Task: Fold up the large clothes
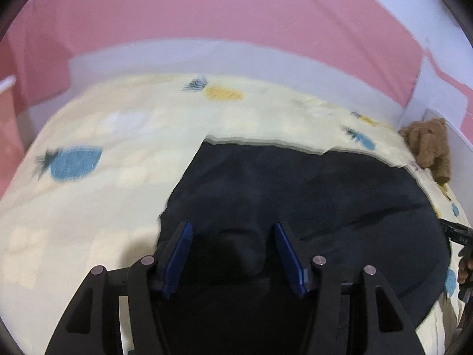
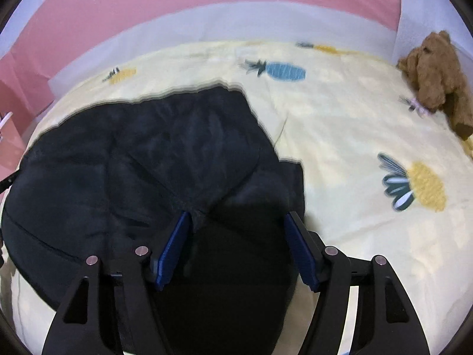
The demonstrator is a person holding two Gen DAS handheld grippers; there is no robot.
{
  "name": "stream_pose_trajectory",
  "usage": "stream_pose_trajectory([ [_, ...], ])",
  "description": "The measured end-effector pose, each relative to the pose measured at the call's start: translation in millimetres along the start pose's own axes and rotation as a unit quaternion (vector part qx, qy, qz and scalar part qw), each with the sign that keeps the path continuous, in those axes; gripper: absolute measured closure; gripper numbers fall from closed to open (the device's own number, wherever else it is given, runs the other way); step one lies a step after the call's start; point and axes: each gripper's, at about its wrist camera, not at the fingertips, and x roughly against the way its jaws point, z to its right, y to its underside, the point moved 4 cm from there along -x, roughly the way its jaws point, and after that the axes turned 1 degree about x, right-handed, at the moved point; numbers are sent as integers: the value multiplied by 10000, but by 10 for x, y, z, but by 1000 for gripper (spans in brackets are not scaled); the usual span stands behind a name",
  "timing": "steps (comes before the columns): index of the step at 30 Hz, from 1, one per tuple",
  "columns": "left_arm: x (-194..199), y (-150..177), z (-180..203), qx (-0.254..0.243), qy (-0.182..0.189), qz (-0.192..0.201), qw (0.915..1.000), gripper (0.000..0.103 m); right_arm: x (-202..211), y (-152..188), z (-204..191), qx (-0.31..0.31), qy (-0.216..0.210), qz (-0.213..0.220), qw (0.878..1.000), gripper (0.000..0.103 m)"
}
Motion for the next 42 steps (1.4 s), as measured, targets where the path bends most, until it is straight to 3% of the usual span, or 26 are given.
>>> stream_pose_trajectory([
  [7,-76,64,-10,-18,-12,30,10000,46,-119,-29,20,-134,14,-22,9999,36],
  [9,56,39,-10,-9,-45,67,10000,51,51,-40,42,-223,16,107,9997,36],
  [12,368,42,-101,205,123,342,9991,51,333,-7,15,-220,-67,383,9990,36],
  [14,498,91,-212,311,48,455,9985,51,402,46,-22,-111,-148,400,9990,36],
  [18,394,263,-400,539,-71,133,9984,52,291,176,-70,91,-20,318,9995,36],
  [24,89,319,-357,626,-5,-206,9978,52,122,252,12,-115,-97,69,9999,32],
  [30,69,200,-276,440,-46,-344,9984,57,128,217,41,-201,-83,-16,9998,32],
  [35,211,33,-366,520,6,-144,9985,58,215,113,4,-214,-126,52,9997,32],
  [38,-7,60,-371,550,37,-397,9977,58,121,94,40,-274,-135,-62,9995,31],
  [42,-140,140,-350,730,37,-392,9966,58,-20,141,104,-366,-207,-199,9989,27],
])
